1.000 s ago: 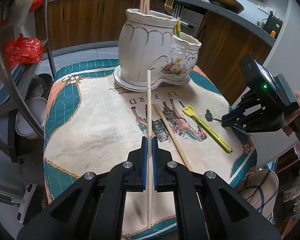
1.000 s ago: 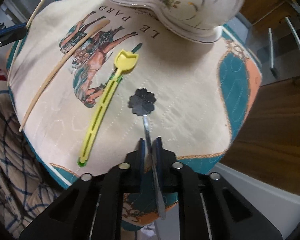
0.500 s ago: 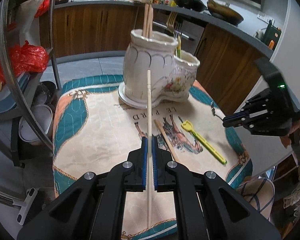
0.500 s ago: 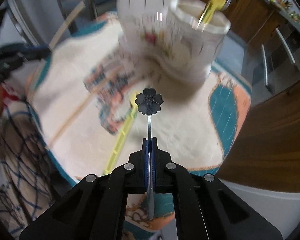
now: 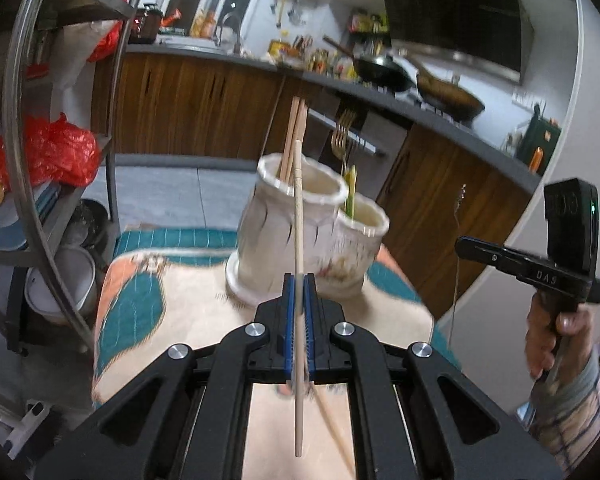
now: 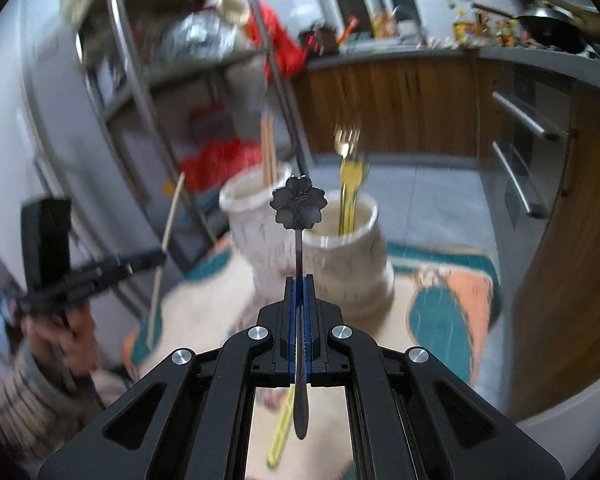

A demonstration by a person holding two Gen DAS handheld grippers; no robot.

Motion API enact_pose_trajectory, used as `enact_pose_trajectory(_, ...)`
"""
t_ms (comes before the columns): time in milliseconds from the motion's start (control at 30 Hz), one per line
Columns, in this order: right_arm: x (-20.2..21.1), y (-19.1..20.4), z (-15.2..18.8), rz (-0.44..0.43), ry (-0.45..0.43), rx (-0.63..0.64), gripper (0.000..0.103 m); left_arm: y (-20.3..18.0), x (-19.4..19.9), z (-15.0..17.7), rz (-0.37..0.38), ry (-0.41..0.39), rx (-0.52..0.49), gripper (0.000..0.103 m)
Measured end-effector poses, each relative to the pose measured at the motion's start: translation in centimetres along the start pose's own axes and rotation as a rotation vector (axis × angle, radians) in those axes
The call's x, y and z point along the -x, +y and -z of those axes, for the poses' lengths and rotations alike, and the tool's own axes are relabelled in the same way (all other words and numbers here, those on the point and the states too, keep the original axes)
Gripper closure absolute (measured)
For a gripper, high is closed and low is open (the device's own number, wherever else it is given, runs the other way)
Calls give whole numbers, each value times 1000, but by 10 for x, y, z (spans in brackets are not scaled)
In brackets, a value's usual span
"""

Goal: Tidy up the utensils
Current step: 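Lower the silver spoon into the holder with the right tool while the left tool releases the chopstick there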

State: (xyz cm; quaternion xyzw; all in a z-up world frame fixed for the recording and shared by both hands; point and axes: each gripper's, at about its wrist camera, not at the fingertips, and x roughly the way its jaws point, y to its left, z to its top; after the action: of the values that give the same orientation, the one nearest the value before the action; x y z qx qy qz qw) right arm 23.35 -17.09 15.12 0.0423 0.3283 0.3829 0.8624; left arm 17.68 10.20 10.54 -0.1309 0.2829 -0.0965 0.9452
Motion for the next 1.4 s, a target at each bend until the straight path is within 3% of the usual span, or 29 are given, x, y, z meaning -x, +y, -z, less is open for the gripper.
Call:
enact_pose_trajectory(333,1,-9,-23,-5,-273,-61,99,-20,-2,-45,55,-258,-38,99)
enact_pose_trajectory(467,2,-14,-35,-5,-377,-67,99,-29,-5,-66,36,-370,-72,99)
enact_pose_trajectory(767,-27,-7,-66,63,-434,17,99,-28,-32,-90,32,-519,-65,99)
enact_pose_trajectory(1000,-46,-11,-65,118,-437,22,99,-20,-54,-89,-38,-562,-61,99)
enact_pose_trajectory(1400,-74,-16,-44,183,-340,53,99,-15,-77,-56,-84,-443,-112,99)
